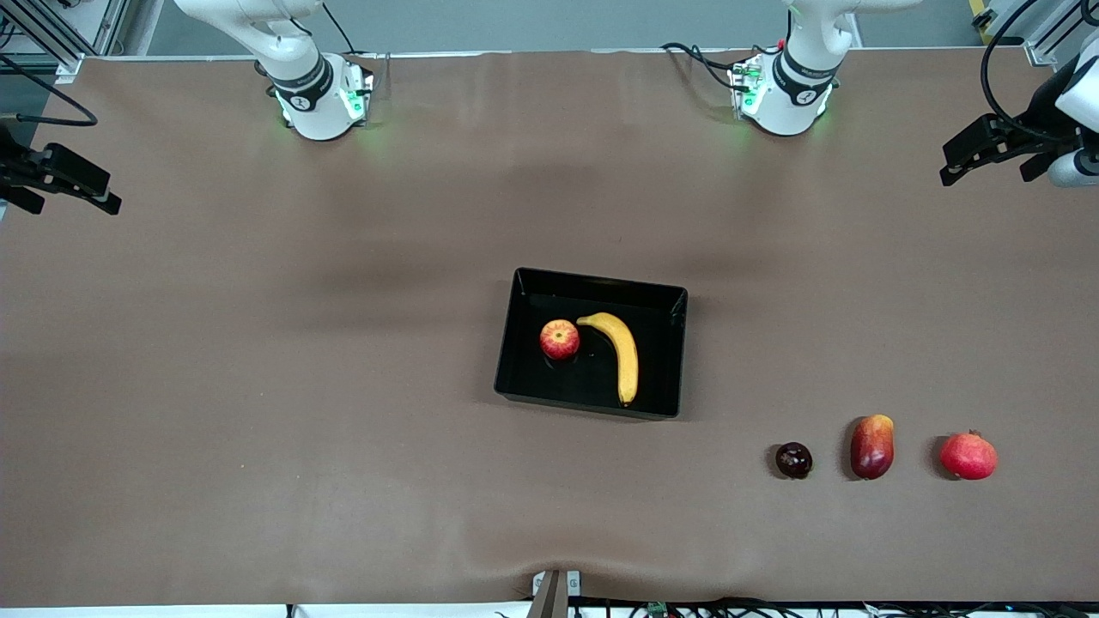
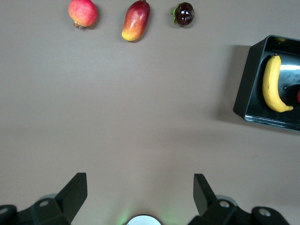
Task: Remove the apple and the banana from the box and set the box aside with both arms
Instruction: 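Move the left gripper from rest toward the black tray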
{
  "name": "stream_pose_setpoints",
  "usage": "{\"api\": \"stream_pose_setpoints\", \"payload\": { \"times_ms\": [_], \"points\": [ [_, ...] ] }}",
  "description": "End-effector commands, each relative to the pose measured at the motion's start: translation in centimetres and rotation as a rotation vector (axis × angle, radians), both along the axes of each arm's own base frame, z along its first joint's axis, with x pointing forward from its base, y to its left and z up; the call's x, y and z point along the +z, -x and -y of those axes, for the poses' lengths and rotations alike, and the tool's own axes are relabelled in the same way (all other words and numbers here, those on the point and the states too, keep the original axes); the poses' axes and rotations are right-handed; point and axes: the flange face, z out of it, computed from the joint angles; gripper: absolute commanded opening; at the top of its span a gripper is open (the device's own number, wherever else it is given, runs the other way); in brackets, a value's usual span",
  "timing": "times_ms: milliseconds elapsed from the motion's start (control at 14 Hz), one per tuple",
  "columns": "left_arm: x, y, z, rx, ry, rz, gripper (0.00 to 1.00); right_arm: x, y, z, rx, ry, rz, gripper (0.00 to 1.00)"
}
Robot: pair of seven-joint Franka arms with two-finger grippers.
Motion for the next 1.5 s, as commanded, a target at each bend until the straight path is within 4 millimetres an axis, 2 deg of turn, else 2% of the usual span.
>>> {"api": "stream_pose_setpoints", "payload": {
  "times_ms": [0,286,571,643,786,1000,1143,1214,1357,1429],
  "points": [
    [0.4,-0.1,0.0,-0.013,0.012,-0.008,1.0,0.2,0.2,0.1,-0.011,0.005,-0.002,1.0],
    [0.5,-0.1,0.0,-0.011,0.012,-0.005,1.0,0.1,0.1,-0.4,-0.002,-0.001,-0.002,1.0],
    [0.6,-0.6,0.2,-0.014,0.014,-0.002,1.0,-0.9,-0.6,-1.6,0.009,-0.024,-0.02,1.0],
    [0.3,-1.1,0.4,-0.018,0.013,-0.007,1.0,-1.0,-0.7,-2.6,0.024,-0.024,-0.021,1.0],
    [0.0,-1.4,0.8,-0.018,0.013,-0.013,1.0,-2.3,-1.4,-6.0,0.084,-0.02,-0.035,1.0],
    [-1.1,-2.8,4.0,-0.05,0.009,-0.029,1.0,-5.7,-3.3,-13.3,0.189,-0.076,-0.045,1.0],
    [-2.3,-4.1,7.2,-0.054,0.008,-0.043,1.0,-9.7,-4.9,-16.8,0.179,-0.081,-0.081,1.0],
    [-3.6,-4.9,8.9,-0.042,0.008,-0.064,1.0,-11.2,-5.4,-18.5,0.148,-0.075,-0.093,1.0],
    [-5.7,-6.6,12.8,-0.009,0.017,-0.078,1.0,-12.1,-5.6,-20.6,0.142,-0.065,-0.098,1.0],
    [-6.8,-7.4,14.5,0.02,0.023,-0.081,1.0,-12.1,-5.7,-20.3,0.137,-0.062,-0.097,1.0]
  ]
}}
